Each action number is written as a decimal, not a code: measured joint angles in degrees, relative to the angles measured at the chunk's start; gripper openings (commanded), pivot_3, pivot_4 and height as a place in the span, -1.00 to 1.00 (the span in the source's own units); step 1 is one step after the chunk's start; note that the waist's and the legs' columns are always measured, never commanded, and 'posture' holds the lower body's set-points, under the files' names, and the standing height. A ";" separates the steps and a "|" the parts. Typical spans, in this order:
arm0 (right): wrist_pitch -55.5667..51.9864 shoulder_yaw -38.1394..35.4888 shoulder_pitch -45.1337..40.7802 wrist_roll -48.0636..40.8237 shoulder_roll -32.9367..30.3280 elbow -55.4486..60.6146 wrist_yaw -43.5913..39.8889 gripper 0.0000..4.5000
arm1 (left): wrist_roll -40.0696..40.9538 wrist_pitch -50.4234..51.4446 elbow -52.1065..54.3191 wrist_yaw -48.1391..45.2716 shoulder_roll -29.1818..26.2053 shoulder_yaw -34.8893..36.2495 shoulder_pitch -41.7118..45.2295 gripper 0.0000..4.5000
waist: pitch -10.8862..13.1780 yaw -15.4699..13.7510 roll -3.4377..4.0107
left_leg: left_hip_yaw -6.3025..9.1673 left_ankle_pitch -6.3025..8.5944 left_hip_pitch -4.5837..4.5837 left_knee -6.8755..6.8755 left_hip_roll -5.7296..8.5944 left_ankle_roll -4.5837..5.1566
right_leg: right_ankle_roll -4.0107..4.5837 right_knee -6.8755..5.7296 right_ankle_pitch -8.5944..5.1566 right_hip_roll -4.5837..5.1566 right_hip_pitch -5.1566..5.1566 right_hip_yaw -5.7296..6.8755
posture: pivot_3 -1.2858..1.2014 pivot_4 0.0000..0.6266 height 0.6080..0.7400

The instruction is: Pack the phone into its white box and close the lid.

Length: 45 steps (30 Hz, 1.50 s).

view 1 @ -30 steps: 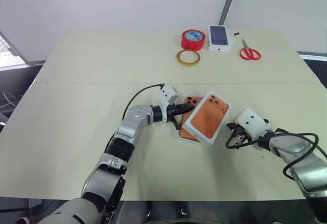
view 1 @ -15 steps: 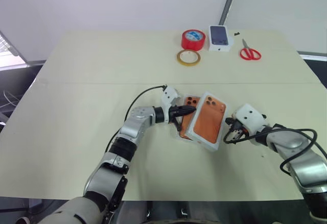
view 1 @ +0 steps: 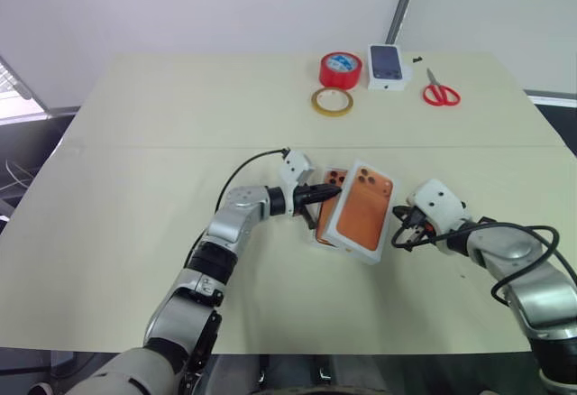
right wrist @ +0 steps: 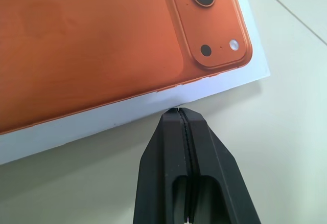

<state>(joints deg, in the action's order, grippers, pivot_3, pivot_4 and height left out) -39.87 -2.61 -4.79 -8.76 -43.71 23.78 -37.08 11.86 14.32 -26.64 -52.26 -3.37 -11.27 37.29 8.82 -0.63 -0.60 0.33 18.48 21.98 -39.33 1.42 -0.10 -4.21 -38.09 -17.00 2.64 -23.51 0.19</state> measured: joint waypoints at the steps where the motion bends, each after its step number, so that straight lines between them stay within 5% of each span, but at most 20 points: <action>1: -0.76 -0.37 -0.37 -0.45 0.23 0.23 0.01 -0.99 | 0.00 0.29 0.37 0.00 -0.12 0.13 -0.18 -1.00 | 0.00 -0.03 0.00 | 0.00 0.00 0.00 0.00 0.00 0.00 | 0.00 0.00 0.00 0.00 0.00 0.00 | 0.03 -0.52 1.00; 45: -2.64 3.19 -4.65 0.92 4.68 -0.46 1.46 -0.99 | 0.96 7.96 11.92 2.51 -2.93 2.49 -6.12 -1.00 | -0.01 -0.04 0.01 | 0.01 0.00 -0.01 0.00 0.00 0.00 | 0.00 0.00 0.00 0.01 0.00 0.00 | 0.03 -0.52 1.00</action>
<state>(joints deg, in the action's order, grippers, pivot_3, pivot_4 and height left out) -42.50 0.59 -9.44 -7.84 -39.03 23.32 -35.62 12.81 22.28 -14.72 -49.74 -6.30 -8.78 31.16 8.81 -0.67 -0.59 0.34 18.47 21.97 -39.33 1.42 -0.11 -4.21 -38.09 -17.00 2.66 -23.51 0.19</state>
